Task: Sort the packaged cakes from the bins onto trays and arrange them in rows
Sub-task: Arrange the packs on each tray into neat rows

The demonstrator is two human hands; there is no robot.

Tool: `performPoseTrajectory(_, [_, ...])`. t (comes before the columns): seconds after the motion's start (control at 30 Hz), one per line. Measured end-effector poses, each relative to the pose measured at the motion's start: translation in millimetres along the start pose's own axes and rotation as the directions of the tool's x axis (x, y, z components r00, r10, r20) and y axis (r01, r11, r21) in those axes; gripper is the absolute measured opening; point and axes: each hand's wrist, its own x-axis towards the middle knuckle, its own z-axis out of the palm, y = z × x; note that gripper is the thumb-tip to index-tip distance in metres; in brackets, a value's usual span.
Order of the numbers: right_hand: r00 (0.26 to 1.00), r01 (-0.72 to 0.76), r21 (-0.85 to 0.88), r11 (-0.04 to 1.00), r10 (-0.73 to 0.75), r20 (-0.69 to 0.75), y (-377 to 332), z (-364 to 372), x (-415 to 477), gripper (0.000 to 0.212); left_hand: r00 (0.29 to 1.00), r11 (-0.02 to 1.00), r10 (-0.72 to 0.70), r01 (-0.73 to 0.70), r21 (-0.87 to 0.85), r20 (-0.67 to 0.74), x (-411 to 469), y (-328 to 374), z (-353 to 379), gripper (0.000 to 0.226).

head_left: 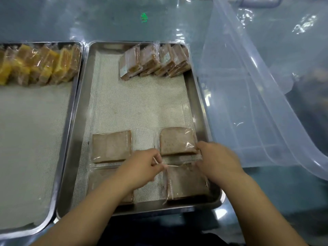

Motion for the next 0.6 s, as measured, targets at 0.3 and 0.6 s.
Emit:
performPoseTrajectory(0.3, [0.949, 0.309, -0.020, 0.951, -0.307, 0.073, -27, 6, 53, 0.088, 0.938, 0.949, 0.070, 0.043, 0.313, -0.340, 13, -59, -51, 0.071])
performPoseTrajectory(0.6, [0.950, 0.295, -0.021, 0.955, -0.290, 0.114, -27, 2, 57, 0.090, 0.984, 0.947, 0.039, 0.019, 0.320, -0.174, 22, -81, -69, 0.088])
